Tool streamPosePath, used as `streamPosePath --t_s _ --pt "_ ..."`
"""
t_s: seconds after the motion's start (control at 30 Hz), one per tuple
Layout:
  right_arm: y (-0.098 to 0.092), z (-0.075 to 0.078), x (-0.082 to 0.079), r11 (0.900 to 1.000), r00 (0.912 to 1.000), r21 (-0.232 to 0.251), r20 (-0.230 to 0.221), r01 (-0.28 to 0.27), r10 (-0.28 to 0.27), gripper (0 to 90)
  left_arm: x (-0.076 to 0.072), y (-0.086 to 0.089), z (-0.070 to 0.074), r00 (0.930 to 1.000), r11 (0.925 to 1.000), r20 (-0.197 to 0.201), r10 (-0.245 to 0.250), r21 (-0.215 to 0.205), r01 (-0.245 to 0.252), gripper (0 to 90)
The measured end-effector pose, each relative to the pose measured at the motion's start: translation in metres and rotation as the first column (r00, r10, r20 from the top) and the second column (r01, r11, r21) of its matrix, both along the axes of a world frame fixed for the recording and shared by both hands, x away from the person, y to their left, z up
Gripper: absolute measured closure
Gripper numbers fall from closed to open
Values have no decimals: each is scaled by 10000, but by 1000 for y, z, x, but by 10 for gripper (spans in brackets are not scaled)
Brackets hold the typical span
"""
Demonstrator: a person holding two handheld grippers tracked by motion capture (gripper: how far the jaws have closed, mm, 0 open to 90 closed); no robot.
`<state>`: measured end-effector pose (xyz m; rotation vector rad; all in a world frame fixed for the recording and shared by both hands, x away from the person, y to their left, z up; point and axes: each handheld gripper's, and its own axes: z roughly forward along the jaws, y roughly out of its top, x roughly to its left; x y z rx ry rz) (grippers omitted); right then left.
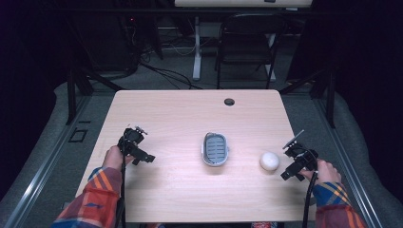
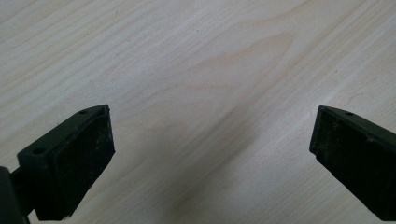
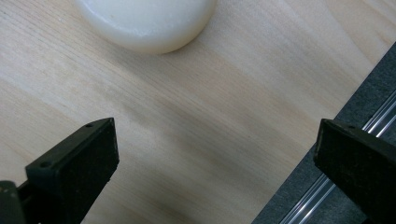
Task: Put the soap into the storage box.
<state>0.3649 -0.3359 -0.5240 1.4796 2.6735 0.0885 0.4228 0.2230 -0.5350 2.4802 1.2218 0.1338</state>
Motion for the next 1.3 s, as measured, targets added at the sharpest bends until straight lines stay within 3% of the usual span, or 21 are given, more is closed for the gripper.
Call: streamPosePath --t_s 0.1,0.17,0.4,0.5,0.53,0.57,0.67,0.7,0.8,0.87,0.9,1.0,1.03,1.17,1.23,1.3 --pt "-1 -2 1 10000 10000 25 -43 42 -42 0 1 -1 -1 10000 10000 -3 -52 31 52 0" --pt "-1 -4 0 9995 9996 207 167 237 -240 0 0 0 -1 10000 10000 -66 -52 27 53 0" --pt "4 2 2 9998 9997 -24 103 -217 217 0 0 -1 -1 10000 10000 -67 -34 29 34 0" --pt "6 4 1 9994 9990 -61 268 -343 345 0 1 -1 -1 10000 10000 -35 -60 5 60 0" --pt "7 2 0 9996 9982 67 523 -288 284 0 0 -1 -2 10000 10000 -79 -39 -31 38 0" --pt "8 4 1 9990 9984 -122 361 -421 425 0 0 -1 -1 9999 10000 -103 -30 -28 30 0" --pt "12 4 2 9988 9973 -114 565 -469 475 0 1 -1 -1 10000 10000 -52 -77 -3 77 0" --pt "12 8 6 9944 9960 -590 164 -872 883 0 1 -2 -2 10000 10000 -59 -44 -30 44 0" --pt "14 5 5 9974 9966 -290 461 -663 676 0 1 -2 -2 9999 10000 -50 -92 0 92 0" --pt "16 6 7 9963 9961 -318 356 -799 810 0 1 -2 -2 9999 10000 -43 -93 10 93 0" --pt "17 2 6 9986 9966 49 630 -532 528 0 1 -2 -2 10000 10000 -36 -92 14 92 0" --pt "21 6 11 9947 9953 -436 229 -933 944 0 1 -2 -2 9999 10000 -107 -97 -12 97 0" --pt "22 3 11 9973 9965 -165 422 -720 726 0 1 -2 -2 9999 9999 -87 -125 30 125 0" --pt "27 4 17 9965 9966 -93 -34 -828 828 0 1 -2 -2 9999 9999 -92 -110 -6 110 0" --pt "31 -1 17 9976 9974 241 334 -645 637 0 1 -2 -2 9999 9999 -96 -110 -8 110 0" --pt "34 2 20 9962 9962 54 117 -865 864 0 1 -2 -2 9999 9999 -109 -114 2 114 0"
